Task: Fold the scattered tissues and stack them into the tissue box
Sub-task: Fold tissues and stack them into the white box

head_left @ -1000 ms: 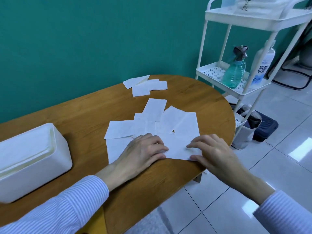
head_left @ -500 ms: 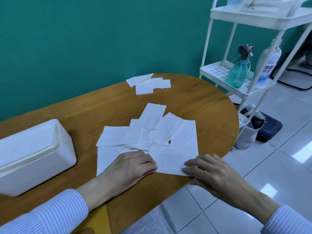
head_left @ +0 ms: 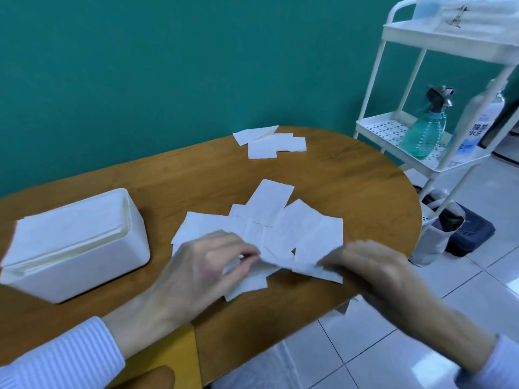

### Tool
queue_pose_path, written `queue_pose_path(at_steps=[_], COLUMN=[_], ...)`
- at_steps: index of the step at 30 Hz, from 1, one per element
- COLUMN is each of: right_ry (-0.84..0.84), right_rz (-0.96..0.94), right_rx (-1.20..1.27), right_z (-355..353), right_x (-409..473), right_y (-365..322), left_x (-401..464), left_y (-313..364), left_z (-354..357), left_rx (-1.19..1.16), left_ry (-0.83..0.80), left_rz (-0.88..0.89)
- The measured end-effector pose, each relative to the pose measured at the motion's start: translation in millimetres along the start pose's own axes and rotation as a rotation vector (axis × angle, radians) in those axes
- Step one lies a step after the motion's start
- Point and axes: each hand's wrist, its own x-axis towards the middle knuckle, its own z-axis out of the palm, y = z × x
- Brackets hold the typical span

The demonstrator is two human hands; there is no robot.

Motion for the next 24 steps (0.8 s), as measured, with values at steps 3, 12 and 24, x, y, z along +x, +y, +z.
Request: queue_pose_path(at_steps=[3, 12, 24], right_ry=[0.062, -0.275, -0.411], right_rz=[0.09, 0.307, 0.223], right_rx=[0.05, 0.15, 0.072], right_z=[-17, 11, 113], right_x=[52, 197, 236], right_y=[24, 122, 172], left_x=[23, 78, 79], left_y=[-10, -65, -102], left_z=[-6, 43, 82], left_rx=[-0.138, -0.518, -0.179], left_ry=[0.09, 0.07, -0.032], left_rz=[-0.193, -0.782, -0.886])
